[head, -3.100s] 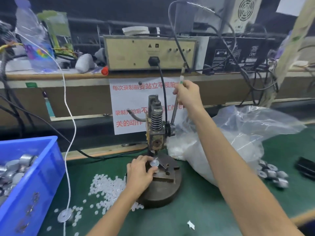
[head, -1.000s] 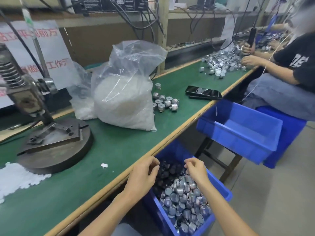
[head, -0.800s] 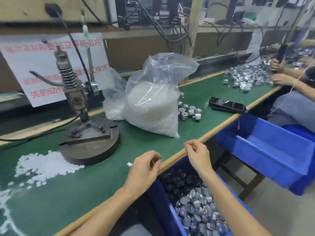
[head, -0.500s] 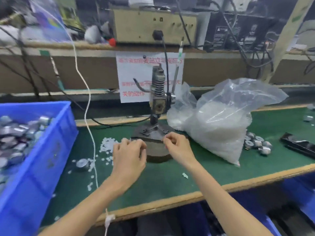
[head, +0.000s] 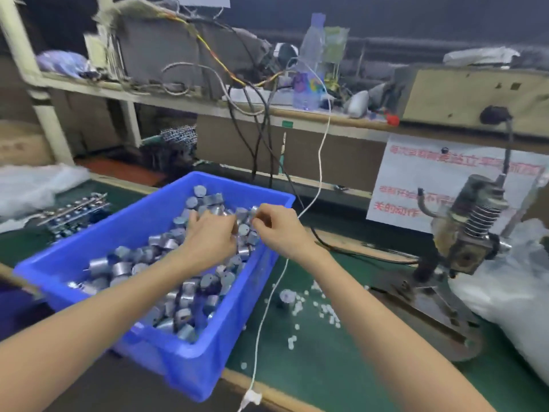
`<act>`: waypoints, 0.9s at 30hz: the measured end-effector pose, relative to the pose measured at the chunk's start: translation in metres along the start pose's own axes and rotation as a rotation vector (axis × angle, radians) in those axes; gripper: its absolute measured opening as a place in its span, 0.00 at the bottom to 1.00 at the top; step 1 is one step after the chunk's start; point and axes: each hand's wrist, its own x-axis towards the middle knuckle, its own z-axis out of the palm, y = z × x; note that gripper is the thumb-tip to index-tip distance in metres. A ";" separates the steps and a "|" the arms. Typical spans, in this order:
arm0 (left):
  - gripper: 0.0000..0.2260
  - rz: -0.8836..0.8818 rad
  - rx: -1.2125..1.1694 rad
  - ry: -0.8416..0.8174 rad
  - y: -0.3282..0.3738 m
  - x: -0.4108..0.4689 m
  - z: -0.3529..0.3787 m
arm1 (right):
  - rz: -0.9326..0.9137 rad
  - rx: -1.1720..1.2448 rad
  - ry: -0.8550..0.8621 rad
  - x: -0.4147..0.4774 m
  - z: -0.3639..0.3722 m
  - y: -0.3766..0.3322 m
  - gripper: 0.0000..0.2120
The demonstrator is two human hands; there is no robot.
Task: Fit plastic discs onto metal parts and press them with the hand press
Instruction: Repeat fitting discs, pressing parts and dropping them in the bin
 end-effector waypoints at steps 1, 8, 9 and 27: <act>0.04 -0.028 0.036 -0.063 -0.014 0.001 0.006 | -0.041 -0.002 -0.046 0.007 0.010 -0.007 0.07; 0.17 0.054 -0.001 -0.683 -0.060 0.004 0.043 | -0.016 -0.227 -0.631 0.045 0.072 -0.022 0.09; 0.17 0.074 -0.015 -0.719 -0.061 0.005 0.047 | -0.005 -0.298 -0.685 0.048 0.078 -0.020 0.09; 0.15 -0.021 -0.617 0.073 -0.007 0.005 -0.006 | 0.192 0.303 -0.067 0.037 0.045 -0.009 0.03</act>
